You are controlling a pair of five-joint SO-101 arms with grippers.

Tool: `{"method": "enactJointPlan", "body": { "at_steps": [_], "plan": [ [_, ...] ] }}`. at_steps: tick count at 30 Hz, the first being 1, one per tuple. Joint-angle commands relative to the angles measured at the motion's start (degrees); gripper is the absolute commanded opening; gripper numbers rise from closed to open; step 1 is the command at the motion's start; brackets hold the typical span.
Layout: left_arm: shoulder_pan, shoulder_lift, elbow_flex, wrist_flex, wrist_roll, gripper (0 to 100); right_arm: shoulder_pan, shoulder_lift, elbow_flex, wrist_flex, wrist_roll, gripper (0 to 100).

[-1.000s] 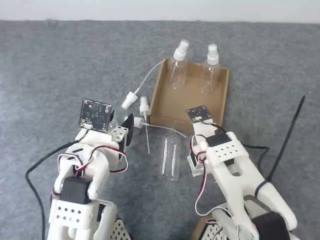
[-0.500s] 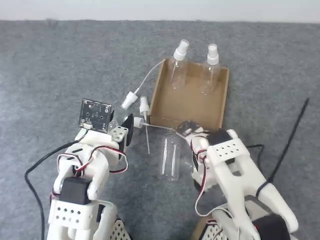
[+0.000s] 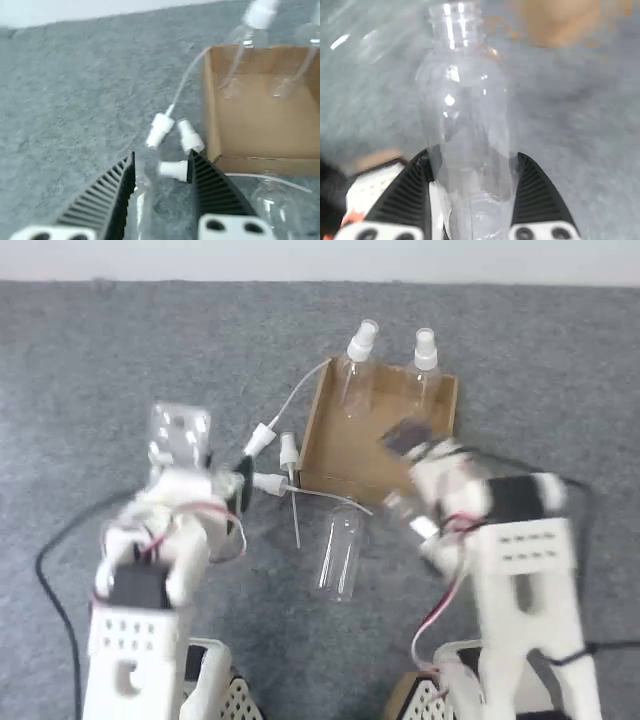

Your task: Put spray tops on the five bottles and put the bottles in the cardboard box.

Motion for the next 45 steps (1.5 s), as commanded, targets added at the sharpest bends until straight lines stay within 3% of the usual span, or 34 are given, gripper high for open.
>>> {"method": "enactJointPlan", "body": {
  "at_steps": [1, 5, 8, 14, 22, 26, 34, 45],
  "plan": [
    [-2.02, 19.87, -16.92, 4.31, -4.04, 16, 15.87, 2.33, -10.37, 2.07, 4.13, 0.6],
    [-1.67, 33.67, -26.68, 8.18, -4.04, 16, 28.35, 13.58, -15.56, -1.63, 7.91, 0.6],
    [-0.53, 41.76, -30.9, 9.85, -1.23, 16, 32.48, 24.22, -15.65, -8.31, 8.0, 0.6],
    [3.87, 54.59, -35.47, 10.02, 10.46, 16, 35.21, 39.08, -15.91, -18.07, 7.82, 0.6],
    [2.46, 66.29, -42.51, 9.32, 25.85, 16, 35.21, 43.65, -15.74, -21.67, 8.18, 0.6],
    [-1.76, 69.63, -50.33, 3.87, 16.44, 16, 35.21, 43.82, -15.74, -21.85, 8.18, 0.6],
    [0.35, 81.67, -65.01, 3.6, -2.29, 16, 34.86, 44.09, -15.74, -22.02, 8.26, 0.6],
    [2.46, 98.64, -79.08, 3.6, -6.86, 16, 34.86, 44.09, -15.74, -22.02, 8.26, 0.6]
  ]
}}
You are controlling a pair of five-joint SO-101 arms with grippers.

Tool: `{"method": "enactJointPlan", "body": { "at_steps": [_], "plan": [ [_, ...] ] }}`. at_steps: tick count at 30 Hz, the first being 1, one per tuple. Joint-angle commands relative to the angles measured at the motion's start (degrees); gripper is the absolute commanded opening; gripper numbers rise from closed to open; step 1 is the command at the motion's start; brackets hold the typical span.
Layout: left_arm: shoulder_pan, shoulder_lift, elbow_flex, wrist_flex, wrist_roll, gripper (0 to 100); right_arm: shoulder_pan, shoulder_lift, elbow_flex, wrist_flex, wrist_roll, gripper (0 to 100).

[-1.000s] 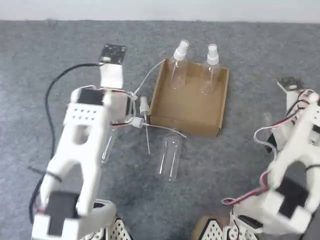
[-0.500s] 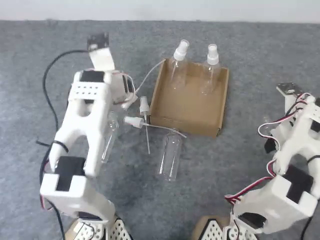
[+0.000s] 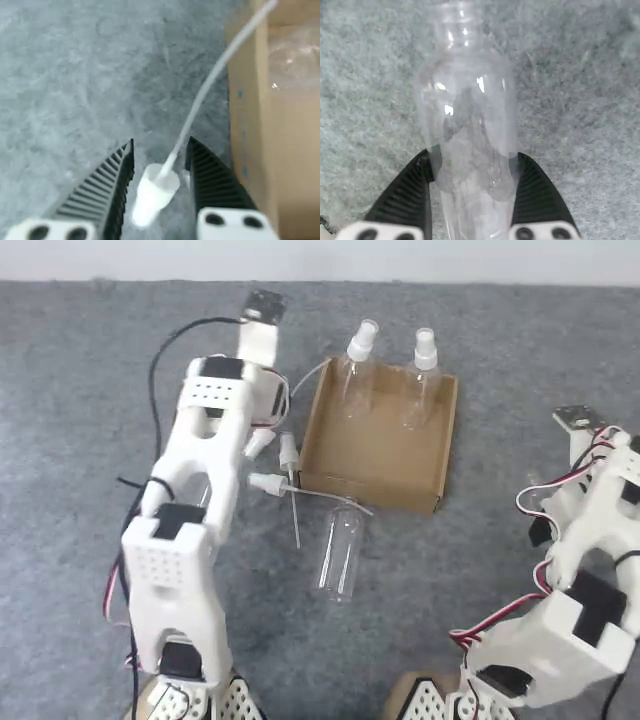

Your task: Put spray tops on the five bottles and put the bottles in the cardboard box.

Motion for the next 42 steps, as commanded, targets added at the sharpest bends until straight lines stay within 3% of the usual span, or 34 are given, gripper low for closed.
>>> {"method": "enactJointPlan", "body": {
  "at_steps": [1, 14, 21, 29, 33, 42],
  "plan": [
    [-0.35, 2.9, -6.73, -1.14, -0.7, 16, 0.13, -0.22, -3.25, -0.84, 0.79, 0.6],
    [-12.57, 10.9, -21.93, 10.64, -1.05, 15, 0.22, -0.13, -3.16, -0.84, 0.79, 0.6],
    [-6.33, 12.48, -33.8, 19.6, -6.51, 16, 0.04, -0.13, -3.16, -0.4, 0.79, 0.6],
    [-1.58, 23.12, -37.85, 14.51, -8.62, 19, 0.13, -0.13, -3.16, -0.4, 0.79, 0.6],
    [-5.01, 27.6, -43.47, 15.74, -8.44, 17, 0.31, -0.13, -3.16, -0.31, 0.79, 0.6],
    [-18.46, 33.58, -58.15, 27.08, -10.29, 15, 0.31, -0.13, -3.08, -0.31, 0.79, 0.6]
  ]
}}
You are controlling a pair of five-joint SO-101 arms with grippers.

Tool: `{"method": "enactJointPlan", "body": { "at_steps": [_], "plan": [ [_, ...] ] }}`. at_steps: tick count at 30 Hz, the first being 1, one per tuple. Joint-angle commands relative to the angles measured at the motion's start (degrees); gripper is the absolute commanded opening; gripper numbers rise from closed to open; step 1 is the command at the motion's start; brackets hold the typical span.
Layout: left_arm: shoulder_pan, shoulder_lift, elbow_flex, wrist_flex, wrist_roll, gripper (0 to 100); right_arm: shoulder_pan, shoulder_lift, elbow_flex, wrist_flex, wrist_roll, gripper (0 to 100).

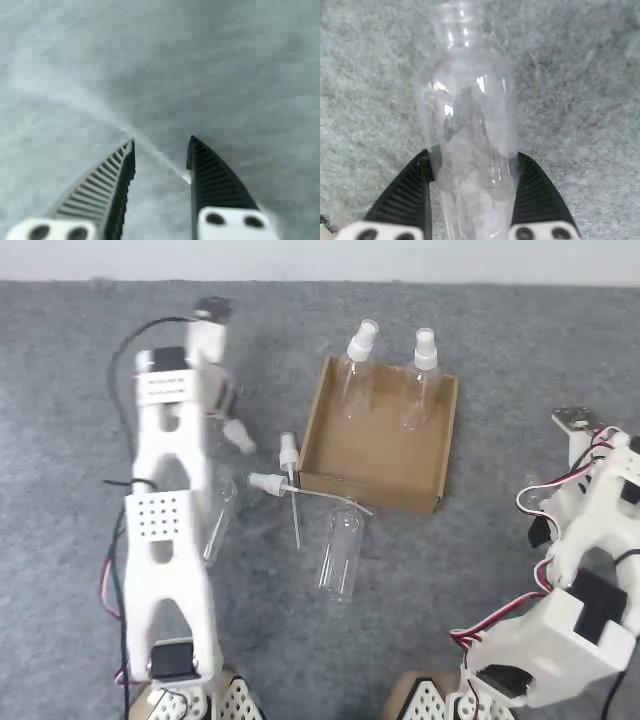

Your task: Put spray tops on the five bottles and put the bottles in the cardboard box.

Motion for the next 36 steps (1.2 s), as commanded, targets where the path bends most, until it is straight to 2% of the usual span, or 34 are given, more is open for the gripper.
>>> {"method": "enactJointPlan", "body": {
  "at_steps": [1, 6, 14, 18, 21, 26, 32, 36],
  "plan": [
    [-7.03, 0.35, -8.84, 5.89, -3.34, 15, 0.31, -0.84, -3.08, -0.31, 0.79, 0.6],
    [-13.54, 2.37, -14.55, 15.47, -9.49, 15, 0.4, -0.84, -2.02, -0.57, 0.79, 0.6],
    [-21.89, -2.11, -16.22, 15.21, -10.37, 15, 0.04, -0.84, -0.88, -0.92, 0.88, 0.6],
    [-28.4, -2.9, -16.22, 15.3, -11.25, 15, 0.13, -0.84, -0.7, -0.92, 2.55, 0.6],
    [-34.11, -2.81, -16.04, 15.3, -13.89, 15, 0.13, -0.84, -0.7, -0.92, 4.04, 0.6],
    [-40.79, -6.51, -14.11, 15.38, -22.15, 15, 0.13, -0.84, -0.7, -0.92, 4.04, 0.6],
    [-42.55, -17.41, -2.68, 15.38, -32.88, 15, 0.4, -0.84, -0.62, -0.84, 4.04, 0.6],
    [-37.8, -27.87, 17.54, 15.38, -39.56, 15, 0.13, -0.84, -0.62, -0.84, 4.04, 0.6]
  ]
}}
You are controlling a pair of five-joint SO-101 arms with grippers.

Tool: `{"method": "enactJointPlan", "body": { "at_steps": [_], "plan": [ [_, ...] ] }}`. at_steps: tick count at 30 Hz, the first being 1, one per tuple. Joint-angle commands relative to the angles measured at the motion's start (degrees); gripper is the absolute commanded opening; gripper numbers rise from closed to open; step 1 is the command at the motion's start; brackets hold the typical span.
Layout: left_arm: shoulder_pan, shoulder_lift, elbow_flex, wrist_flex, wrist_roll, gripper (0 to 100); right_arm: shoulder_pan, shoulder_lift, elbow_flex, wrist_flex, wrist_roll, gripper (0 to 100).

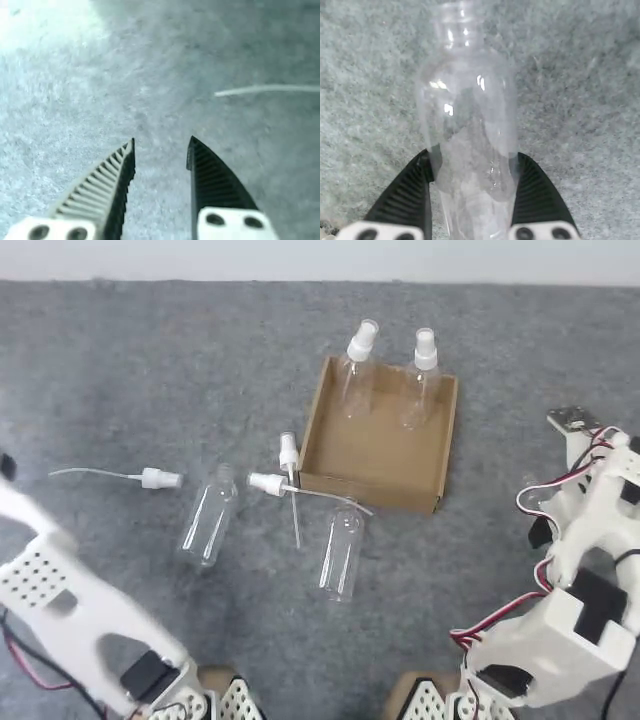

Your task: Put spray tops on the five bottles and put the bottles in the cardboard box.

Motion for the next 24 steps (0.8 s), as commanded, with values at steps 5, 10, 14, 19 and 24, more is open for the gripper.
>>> {"method": "enactJointPlan", "body": {
  "at_steps": [5, 10, 14, 19, 24],
  "plan": [
    [10.02, -33.23, 45.58, -1.23, -19.78, 16, 0.04, -0.84, -0.7, -0.66, 0.79, 0.6],
    [17.58, -46.42, 60.97, -15.74, -26.11, 21, 0.04, -0.84, -0.7, -0.66, 0.97, 0.6],
    [23.47, -45.98, 61.93, -20.04, -27.96, 22, 0.04, -0.84, -0.79, -0.66, 1.05, 0.6],
    [26.55, -39.56, 61.93, -25.23, -32.97, 22, 0.13, -0.75, -0.7, -2.24, 1.05, 0.7],
    [27.6, -35.52, 61.93, -25.23, -40.62, 22, 0.13, -0.75, -0.7, -1.98, 1.05, 0.7]
  ]
}}
